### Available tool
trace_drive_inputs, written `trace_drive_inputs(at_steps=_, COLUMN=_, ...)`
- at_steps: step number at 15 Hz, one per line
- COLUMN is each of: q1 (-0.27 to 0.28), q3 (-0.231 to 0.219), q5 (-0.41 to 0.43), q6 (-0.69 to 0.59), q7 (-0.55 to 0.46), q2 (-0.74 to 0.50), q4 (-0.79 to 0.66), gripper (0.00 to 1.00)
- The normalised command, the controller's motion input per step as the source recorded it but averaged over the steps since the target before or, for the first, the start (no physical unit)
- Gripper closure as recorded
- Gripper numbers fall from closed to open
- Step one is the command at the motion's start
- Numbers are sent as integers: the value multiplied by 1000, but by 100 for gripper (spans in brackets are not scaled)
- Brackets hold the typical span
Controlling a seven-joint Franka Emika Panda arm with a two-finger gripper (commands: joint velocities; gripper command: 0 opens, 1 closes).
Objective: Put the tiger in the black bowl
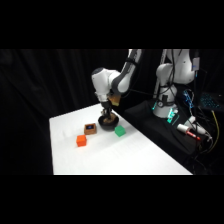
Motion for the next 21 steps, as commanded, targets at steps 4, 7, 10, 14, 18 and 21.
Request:
trace_drive_inputs(at_steps=4, q1=5, q3=4, q5=-7, q6=-38, q7=-96, q2=-202, q4=-80, gripper=0)
trace_drive_inputs(at_steps=7, q1=19, q3=-4, q5=-91, q6=-124, q7=-113, q2=-370, q4=-98, gripper=0)
trace_drive_inputs(at_steps=10, q1=22, q3=32, q5=-147, q6=-198, q7=-103, q2=-437, q4=-92, gripper=0)
trace_drive_inputs(at_steps=14, q1=5, q3=131, q5=-46, q6=-164, q7=-228, q2=-407, q4=-73, gripper=0)
trace_drive_inputs(at_steps=18, q1=24, q3=163, q5=54, q6=-67, q7=-319, q2=-313, q4=-40, gripper=0)
trace_drive_inputs(at_steps=21, q1=30, q3=118, q5=88, q6=22, q7=-295, q2=-152, q4=33, gripper=0)
